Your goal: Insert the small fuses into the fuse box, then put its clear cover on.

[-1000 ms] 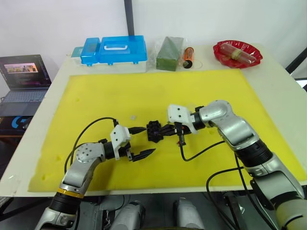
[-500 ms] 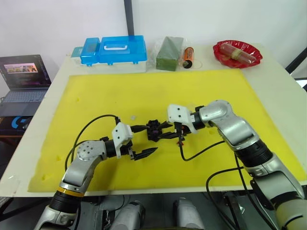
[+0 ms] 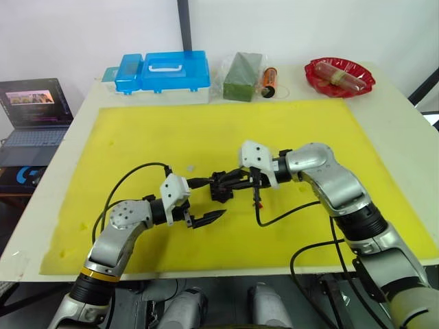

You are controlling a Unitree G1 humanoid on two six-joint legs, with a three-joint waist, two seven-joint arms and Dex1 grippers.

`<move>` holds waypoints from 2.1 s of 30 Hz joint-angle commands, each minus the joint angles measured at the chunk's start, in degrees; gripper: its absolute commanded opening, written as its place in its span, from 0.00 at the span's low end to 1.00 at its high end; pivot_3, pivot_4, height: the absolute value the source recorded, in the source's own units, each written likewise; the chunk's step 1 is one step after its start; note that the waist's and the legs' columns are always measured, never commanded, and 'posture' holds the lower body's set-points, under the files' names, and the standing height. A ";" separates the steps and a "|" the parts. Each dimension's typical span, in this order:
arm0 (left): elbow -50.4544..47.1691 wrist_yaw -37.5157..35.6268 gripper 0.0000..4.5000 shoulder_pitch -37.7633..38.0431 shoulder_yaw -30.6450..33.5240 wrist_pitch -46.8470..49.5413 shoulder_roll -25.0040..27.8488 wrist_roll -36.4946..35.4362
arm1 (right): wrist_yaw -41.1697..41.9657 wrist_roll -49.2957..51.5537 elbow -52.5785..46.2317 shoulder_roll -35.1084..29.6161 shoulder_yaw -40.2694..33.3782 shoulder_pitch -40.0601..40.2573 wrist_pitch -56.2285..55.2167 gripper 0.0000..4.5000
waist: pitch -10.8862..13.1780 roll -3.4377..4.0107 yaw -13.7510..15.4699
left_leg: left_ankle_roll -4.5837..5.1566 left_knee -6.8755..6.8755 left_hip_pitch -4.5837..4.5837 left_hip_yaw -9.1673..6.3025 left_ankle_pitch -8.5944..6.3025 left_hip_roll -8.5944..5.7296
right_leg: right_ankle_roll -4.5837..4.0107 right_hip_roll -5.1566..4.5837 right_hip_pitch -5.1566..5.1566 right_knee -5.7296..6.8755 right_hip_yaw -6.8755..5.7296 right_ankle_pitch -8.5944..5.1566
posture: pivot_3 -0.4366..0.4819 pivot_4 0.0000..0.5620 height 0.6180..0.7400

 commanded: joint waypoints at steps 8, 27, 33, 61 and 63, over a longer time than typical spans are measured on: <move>-0.07 -0.16 1.00 -2.02 0.96 -0.10 0.49 -0.60 | -0.91 -0.25 -1.07 0.63 -0.11 0.96 -1.10 0.00 | 0.00 0.00 -0.09 | 0.00 0.00 0.00 0.00 0.00 0.00 | 0.00 0.00 0.00 0.00 0.00 0.00 | 0.48 0.27 1.00; 2.72 -0.97 1.00 0.79 1.11 -4.55 0.94 0.49 | -0.68 -3.19 1.22 -0.38 2.13 2.58 -3.14 0.00 | 0.00 0.00 -0.03 | 0.00 0.00 0.01 0.00 0.00 0.00 | 0.00 0.00 0.01 0.00 0.00 0.00 | 0.48 0.27 1.00; 4.62 -1.39 1.00 0.61 1.06 -6.08 0.88 0.78 | -0.56 -5.00 2.76 -0.80 3.55 3.13 -4.19 0.00 | -0.01 0.00 0.05 | 0.00 0.00 0.02 0.00 0.00 0.00 | 0.00 0.00 0.03 0.00 0.00 0.00 | 0.48 0.27 1.00; 4.24 -0.45 1.00 -0.79 0.98 -5.66 0.27 0.96 | -2.70 -3.55 5.77 0.11 -0.06 4.11 -9.30 0.00 | -0.09 -0.02 0.39 | 0.00 -0.15 0.79 -0.04 0.00 -0.01 | 0.00 0.00 0.81 -0.13 -0.01 0.00 | 0.48 0.27 1.00; 3.16 -0.87 1.00 -0.54 1.18 -5.41 0.70 0.49 | -2.75 -1.41 3.78 0.85 -1.99 4.43 -9.53 0.00 | -0.08 -0.02 0.32 | 0.00 -0.17 0.84 -0.05 -0.01 -0.01 | 0.00 0.01 0.87 -0.18 -0.01 0.00 | 0.48 0.27 1.00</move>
